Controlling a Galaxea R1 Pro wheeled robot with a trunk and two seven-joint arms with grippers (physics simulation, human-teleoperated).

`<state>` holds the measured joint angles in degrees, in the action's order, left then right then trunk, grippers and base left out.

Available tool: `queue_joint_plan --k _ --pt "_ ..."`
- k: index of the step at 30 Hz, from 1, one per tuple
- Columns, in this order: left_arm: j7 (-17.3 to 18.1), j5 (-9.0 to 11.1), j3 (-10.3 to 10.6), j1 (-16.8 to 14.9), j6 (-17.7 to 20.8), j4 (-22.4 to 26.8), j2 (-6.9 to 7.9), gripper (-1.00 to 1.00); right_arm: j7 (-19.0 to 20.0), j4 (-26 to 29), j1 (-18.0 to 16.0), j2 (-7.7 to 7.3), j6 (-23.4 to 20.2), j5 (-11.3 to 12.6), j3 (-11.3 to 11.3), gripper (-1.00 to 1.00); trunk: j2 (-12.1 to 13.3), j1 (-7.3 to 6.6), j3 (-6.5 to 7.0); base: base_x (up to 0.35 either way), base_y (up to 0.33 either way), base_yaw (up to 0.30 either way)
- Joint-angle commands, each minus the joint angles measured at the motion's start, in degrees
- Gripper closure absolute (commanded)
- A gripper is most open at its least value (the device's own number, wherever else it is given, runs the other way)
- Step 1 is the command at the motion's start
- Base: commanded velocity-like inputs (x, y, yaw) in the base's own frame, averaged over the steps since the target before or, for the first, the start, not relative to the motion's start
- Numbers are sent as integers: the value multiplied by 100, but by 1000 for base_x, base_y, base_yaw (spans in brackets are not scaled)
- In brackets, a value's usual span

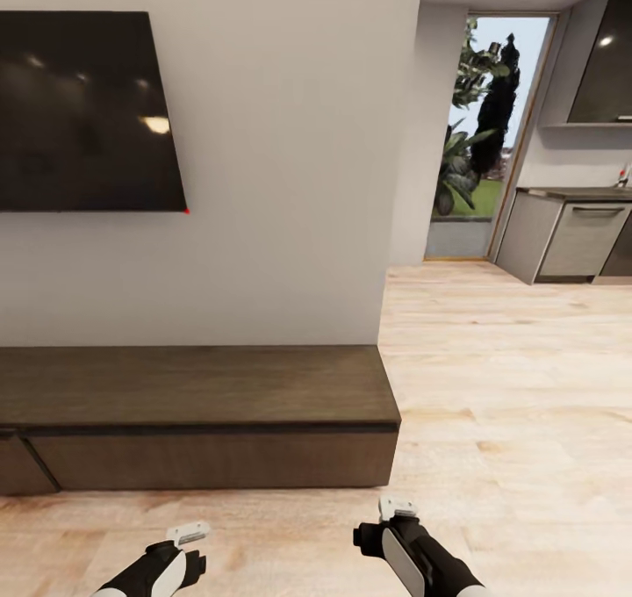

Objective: Place each of the two pumpkins and all three candles from the living room inside a cabinet in the living room (use any cabinet), then make sure every cabinet is closed, and position the cauldron so it is next to a table in the living room.

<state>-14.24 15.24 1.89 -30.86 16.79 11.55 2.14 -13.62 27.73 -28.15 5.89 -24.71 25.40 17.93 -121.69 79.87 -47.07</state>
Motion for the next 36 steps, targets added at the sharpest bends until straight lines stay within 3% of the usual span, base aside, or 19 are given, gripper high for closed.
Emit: queue_joint_plan --k 1,9,36 --pt "0 -1 -2 1 -5 -14 -1 -100 0 -11 -1 0 9 0 0 -100 42 -23 18 0 0 0" --pt "0 -11 2 1 -182 -98 -5 -100 5 -38 1 0 176 0 0 -100 362 -198 162 0 0 0" --pt "0 -21 2 1 -194 -189 -9 -100 9 -113 -4 0 186 0 0 -100 1445 -791 647 0 0 0"
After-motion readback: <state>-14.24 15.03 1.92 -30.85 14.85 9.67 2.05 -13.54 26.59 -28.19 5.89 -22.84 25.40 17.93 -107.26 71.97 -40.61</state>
